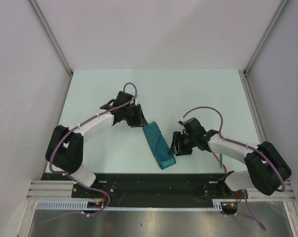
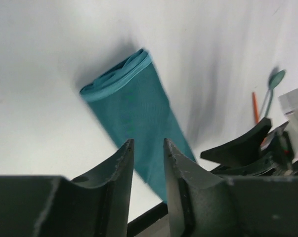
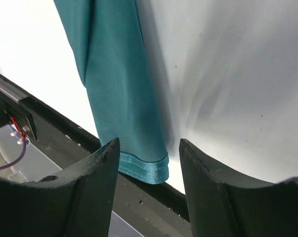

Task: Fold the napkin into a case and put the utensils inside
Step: Turn over the smaller rectangle-folded napkin at the center of the board, then rotate the smaller rectangle-folded napkin at the center of the board, then pick up the spoon from the corner of the board.

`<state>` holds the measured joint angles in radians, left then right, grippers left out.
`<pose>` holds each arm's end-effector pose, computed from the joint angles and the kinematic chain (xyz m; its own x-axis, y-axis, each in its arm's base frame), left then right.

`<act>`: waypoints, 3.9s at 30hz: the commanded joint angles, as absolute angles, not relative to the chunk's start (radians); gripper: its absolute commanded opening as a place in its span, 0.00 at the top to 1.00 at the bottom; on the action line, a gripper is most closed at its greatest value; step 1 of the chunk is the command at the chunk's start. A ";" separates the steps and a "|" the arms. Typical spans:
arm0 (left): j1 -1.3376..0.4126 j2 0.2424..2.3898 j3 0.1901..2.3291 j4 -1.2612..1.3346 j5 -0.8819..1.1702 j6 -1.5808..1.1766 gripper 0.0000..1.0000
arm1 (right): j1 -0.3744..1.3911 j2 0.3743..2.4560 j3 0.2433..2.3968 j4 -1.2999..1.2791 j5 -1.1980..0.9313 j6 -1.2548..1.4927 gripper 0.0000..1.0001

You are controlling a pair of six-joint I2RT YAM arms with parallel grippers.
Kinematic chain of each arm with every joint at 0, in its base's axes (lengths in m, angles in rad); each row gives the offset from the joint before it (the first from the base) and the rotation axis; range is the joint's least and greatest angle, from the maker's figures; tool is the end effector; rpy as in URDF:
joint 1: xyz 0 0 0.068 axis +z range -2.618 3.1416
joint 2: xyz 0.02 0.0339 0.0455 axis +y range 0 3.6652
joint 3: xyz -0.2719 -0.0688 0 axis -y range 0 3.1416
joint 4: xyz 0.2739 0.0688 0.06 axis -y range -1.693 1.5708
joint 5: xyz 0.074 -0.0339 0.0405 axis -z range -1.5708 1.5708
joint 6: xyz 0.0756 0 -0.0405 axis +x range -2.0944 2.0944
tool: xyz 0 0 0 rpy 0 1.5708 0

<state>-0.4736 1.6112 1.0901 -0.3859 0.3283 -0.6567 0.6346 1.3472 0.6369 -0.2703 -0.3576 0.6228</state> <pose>0.3342 -0.1987 0.1862 -0.9267 -0.1744 -0.3329 0.0540 0.8148 -0.5773 0.2155 0.1915 0.1252 -0.9589 -0.0274 -0.2824 -0.1882 0.8062 0.5608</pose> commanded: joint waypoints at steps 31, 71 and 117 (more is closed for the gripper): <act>-0.472 2.005 1.282 -0.267 0.380 -0.712 0.87 | 0.827 1.442 0.439 0.270 -0.348 0.997 0.55; -0.428 1.726 1.246 -0.414 0.488 -0.604 0.69 | 0.922 1.322 0.620 -0.145 -0.117 0.960 0.21; -0.529 1.417 0.592 -0.196 0.364 -0.614 0.93 | 0.423 1.735 0.931 -0.060 -0.313 0.712 0.80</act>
<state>-0.5335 1.4322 0.5831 -0.2047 0.3946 -0.6285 0.4248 1.7042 0.9272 -0.1215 -0.3271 0.7242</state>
